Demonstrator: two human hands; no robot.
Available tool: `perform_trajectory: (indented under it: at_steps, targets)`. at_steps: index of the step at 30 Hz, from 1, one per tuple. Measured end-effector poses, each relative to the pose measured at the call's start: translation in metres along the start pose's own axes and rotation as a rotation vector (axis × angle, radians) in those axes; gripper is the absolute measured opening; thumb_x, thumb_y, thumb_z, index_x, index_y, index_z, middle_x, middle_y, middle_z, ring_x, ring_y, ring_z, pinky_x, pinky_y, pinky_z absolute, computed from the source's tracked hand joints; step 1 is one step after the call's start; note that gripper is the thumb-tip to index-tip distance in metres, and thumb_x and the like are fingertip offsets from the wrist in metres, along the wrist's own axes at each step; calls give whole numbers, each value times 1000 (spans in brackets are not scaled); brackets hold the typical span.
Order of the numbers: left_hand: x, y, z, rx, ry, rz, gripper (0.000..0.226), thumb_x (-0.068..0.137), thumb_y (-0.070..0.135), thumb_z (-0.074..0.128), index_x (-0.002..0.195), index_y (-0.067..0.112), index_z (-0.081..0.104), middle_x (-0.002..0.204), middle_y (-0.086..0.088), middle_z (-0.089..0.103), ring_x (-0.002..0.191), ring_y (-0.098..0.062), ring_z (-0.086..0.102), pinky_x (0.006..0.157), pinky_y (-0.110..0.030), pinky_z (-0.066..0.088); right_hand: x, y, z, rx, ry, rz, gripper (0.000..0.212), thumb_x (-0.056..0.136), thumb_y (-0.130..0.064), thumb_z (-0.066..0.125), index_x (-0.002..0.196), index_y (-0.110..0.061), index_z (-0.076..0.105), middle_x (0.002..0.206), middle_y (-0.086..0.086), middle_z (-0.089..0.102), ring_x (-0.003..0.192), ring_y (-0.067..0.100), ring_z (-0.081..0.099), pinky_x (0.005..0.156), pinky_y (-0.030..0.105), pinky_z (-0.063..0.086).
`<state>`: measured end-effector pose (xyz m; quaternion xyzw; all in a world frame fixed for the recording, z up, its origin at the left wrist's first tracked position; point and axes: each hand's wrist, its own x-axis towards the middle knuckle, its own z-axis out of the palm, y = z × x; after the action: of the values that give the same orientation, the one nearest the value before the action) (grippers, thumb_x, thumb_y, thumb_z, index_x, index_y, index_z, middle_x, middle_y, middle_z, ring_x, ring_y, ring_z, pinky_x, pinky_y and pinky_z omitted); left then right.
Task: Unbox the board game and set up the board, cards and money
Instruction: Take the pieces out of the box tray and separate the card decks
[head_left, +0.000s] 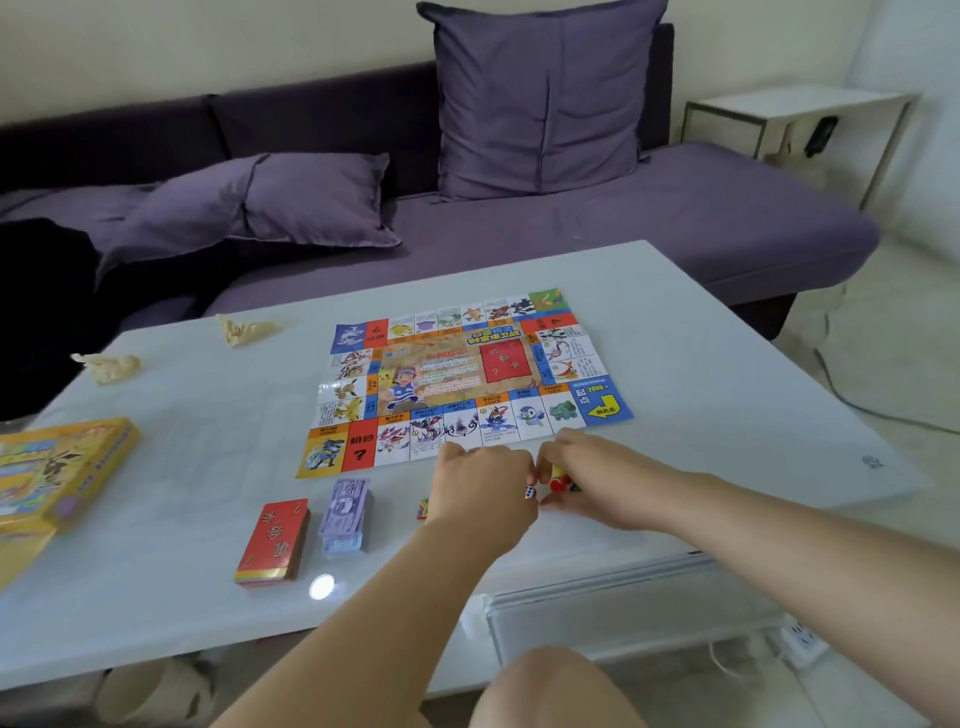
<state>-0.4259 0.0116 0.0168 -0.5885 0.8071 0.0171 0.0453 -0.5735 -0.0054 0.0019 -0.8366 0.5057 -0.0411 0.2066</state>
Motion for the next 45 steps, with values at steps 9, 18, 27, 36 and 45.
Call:
perform_trajectory:
  at_steps: [9,18,27,36,45]
  targets:
    - [3,4,-2,-20,-8,8,22,91,33,50,112,31,57,108,8,65,101,-16,59,95,-36,26,-8,2,-2,-30,35,-28,37,88,-41,61,118,-20,54,105,-5,41,93,19,56,82,32,46]
    - [-2,1,-4,-99,35,11,29,92,39,50,120,33,53,113,10,61,105,-14,58,98,-34,25,-14,11,7,-185,135,-79,52,88,-53,53,129,-21,50,121,-3,43,91,20,57,67,27,39]
    - [-2,-6,-12,-131,57,-16,30,94,41,48,122,32,52,115,10,61,105,-13,57,100,-33,25,-12,11,6,-206,145,-103,62,85,-60,50,135,-23,45,131,-6,39,93,16,57,69,21,35]
    - [-14,-17,-32,-174,128,-70,27,95,37,46,120,32,55,117,13,61,106,-11,57,102,-32,25,-18,-12,-30,-213,268,-107,58,88,-61,43,133,-23,48,131,-10,40,100,14,56,74,26,42]
    - [-79,-84,-37,-265,231,-282,24,95,32,46,116,31,58,115,13,62,102,-12,58,96,-28,37,5,-94,-22,-50,266,-213,20,96,-31,48,101,-20,65,101,-6,63,93,13,57,77,33,47]
